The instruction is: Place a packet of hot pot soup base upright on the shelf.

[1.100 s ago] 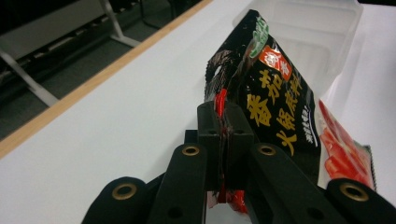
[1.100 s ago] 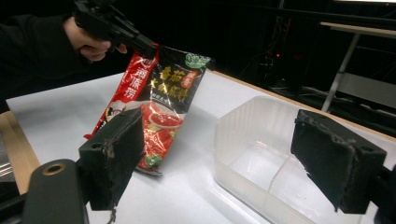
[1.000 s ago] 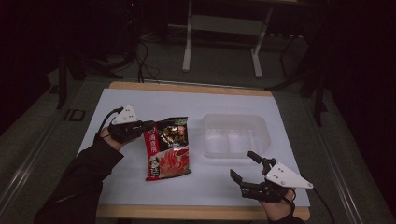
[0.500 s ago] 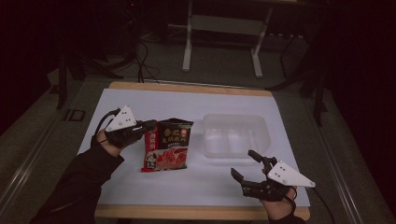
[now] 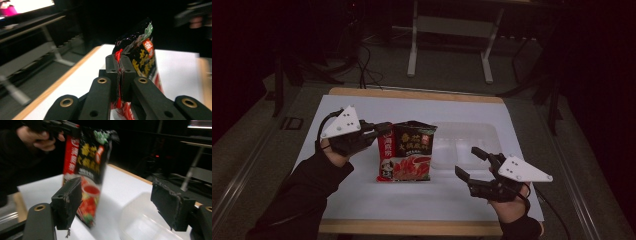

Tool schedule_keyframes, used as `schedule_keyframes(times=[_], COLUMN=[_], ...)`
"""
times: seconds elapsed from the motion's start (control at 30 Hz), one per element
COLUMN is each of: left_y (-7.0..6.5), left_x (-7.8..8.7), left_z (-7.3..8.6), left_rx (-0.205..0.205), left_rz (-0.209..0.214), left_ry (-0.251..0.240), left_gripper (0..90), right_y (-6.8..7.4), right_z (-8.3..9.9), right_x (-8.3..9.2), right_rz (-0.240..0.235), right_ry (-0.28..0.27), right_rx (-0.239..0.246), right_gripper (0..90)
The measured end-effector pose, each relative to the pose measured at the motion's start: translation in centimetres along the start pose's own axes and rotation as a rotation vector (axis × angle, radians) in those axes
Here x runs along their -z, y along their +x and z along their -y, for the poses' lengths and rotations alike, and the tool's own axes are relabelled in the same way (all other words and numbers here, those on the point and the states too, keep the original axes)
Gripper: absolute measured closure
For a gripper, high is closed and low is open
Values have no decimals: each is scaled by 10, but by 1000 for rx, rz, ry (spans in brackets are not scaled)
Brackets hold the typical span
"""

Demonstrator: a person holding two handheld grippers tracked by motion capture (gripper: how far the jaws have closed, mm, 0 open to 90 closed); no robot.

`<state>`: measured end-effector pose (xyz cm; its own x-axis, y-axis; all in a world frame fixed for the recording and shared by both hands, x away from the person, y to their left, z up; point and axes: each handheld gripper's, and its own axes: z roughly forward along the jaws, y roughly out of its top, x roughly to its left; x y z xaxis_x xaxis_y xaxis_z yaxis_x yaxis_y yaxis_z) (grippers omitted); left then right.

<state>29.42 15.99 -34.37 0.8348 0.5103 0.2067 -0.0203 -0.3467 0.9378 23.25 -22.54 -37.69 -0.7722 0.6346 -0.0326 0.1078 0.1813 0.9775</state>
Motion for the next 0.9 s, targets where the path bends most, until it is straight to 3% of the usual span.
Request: schedule_keyframes(times=[0.1, 0.13, 0.17, 0.27, 0.37, 0.4, 0.43, 0.5, 0.6, 0.63, 0.67, 0.7, 0.73, 0.8, 0.9], left_y=[-7, -9, -12, -15, -21, -23, -25, -30, -31, -34, -34, -34, -34, -33, -31], left_x=[-3, -4, -6, -8, -11, -12, -13, -16, -17, -20, -21, -22, -23, -24, -25], left_z=[-8, -10, -13, -17, -22, -23, -24, -26, -27, -26, -26, -25, -25, -23, -21], left_rx=[-18, -21, -34, -43, -44, -41, -51, -54, -53, -55, -55, -47, -46, -44, -51], left_rz=[27, 49, 41, 57, 76, 99, 88, 105, 125, 135, 138, 143, 149, 156, 181], left_ry=[-9, -11, -15, -21, -44, -51, -55, -60, -58, -54, -52, -50, -47, -39, -27], left_gripper=[881, 881, 881, 882, 881, 881, 881, 881, 881, 881, 880, 880, 880, 879, 876], right_y=[-1, -1, -1, 0, -2, -3, -3, -3, -3, -1, 1, 1, 0, -6, -6], right_z=[-13, -16, -19, -24, -28, -29, -29, -31, -32, -32, -33, -34, -34, -33, -33], right_x=[-12, -14, -17, -24, -35, -40, -40, -44, -45, -45, -46, -46, -46, -46, -46], right_rz=[-27, -29, -45, -63, -90, -92, -92, -117, -121, -129, -144, -153, -152, -205, -209], right_ry=[3, 7, 13, 14, 6, -5, -5, 3, 9, 18, 30, 37, 49, 63, 90], right_rx=[2, 1, 2, 11, -20, -26, -26, -29, -19, -4, 34, 36, 30, -24, -59], right_gripper=[266, 342, 377, 380, 369, 382, 382, 448, 462, 501, 599, 643, 688, 732, 752])
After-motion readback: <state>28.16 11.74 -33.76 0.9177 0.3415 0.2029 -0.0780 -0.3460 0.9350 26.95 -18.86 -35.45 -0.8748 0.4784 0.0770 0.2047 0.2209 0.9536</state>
